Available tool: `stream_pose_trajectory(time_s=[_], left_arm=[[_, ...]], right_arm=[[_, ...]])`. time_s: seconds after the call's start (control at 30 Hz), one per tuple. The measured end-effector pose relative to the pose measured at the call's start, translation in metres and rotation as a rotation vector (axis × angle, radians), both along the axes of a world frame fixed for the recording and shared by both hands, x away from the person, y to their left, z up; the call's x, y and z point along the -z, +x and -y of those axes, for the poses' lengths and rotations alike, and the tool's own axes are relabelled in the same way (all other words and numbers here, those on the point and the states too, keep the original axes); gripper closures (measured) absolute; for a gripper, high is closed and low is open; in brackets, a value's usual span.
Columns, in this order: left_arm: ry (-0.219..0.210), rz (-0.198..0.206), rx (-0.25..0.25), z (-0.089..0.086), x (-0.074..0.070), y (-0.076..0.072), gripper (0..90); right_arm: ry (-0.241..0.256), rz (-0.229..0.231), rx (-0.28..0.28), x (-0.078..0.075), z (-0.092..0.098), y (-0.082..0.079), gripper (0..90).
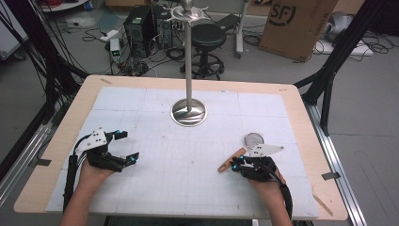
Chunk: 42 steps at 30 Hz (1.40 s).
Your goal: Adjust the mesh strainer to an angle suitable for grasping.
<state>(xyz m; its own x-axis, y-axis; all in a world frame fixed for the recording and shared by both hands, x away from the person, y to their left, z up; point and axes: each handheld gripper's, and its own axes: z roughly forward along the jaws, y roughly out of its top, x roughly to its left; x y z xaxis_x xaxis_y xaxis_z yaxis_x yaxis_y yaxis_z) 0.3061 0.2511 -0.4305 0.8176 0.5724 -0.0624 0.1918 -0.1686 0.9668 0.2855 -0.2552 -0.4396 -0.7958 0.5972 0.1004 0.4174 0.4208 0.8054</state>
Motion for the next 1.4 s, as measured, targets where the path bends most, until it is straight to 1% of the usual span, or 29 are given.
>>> stream_pose_trajectory(time_s=[0.03,0.07,0.1,0.13,0.27,0.4,0.43,0.67,0.93,1.1,1.23,1.4], left_arm=[[-0.001,0.002,-0.001,0.0,0.0,0.0,3.1],[-0.001,0.002,-0.001,0.0,0.0,0.0,3.1],[-0.001,0.003,-0.001,0.0,0.0,0.0,3.1],[-0.001,0.002,-0.001,0.0,0.0,0.0,3.1],[0.004,0.003,-0.003,0.0,0.0,0.0,3.1],[0.007,0.002,-0.004,0.0,-0.001,0.0,3.1],[0.008,0.001,-0.004,0.0,-0.001,0.0,3.1],[0.006,0.003,-0.001,0.002,-0.002,-0.001,3.1],[0.006,0.004,-0.007,0.0,-0.003,-0.001,3.1],[0.014,0.006,-0.009,-0.001,-0.003,-0.001,3.1],[0.012,0.004,-0.011,-0.001,-0.003,-0.001,3.1],[0.011,0.005,-0.011,-0.001,-0.003,-0.001,3.1]], right_arm=[[-0.01,0.001,-0.011,0.0,-0.001,0.0,81.6],[-0.01,0.001,-0.011,0.0,-0.001,0.0,81.6],[-0.017,-0.008,-0.016,0.0,-0.003,-0.001,84.4],[-0.017,-0.008,-0.016,0.0,-0.003,-0.001,84.4],[-0.039,-0.013,-0.023,0.001,-0.006,-0.002,89.1],[-0.058,-0.02,-0.029,0.004,-0.011,-0.001,89.2],[-0.066,-0.012,-0.031,0.006,-0.014,-0.001,89.2],[-0.075,-0.005,-0.026,0.007,-0.024,0.001,89.2],[-0.123,0.026,-0.026,0.008,-0.044,0.01,89.2],[-0.131,0.042,-0.011,0.009,-0.053,0.018,89.2],[-0.136,0.043,0.0,0.008,-0.054,0.021,89.2],[-0.14,0.033,0.0,0.007,-0.058,0.027,89.2]])
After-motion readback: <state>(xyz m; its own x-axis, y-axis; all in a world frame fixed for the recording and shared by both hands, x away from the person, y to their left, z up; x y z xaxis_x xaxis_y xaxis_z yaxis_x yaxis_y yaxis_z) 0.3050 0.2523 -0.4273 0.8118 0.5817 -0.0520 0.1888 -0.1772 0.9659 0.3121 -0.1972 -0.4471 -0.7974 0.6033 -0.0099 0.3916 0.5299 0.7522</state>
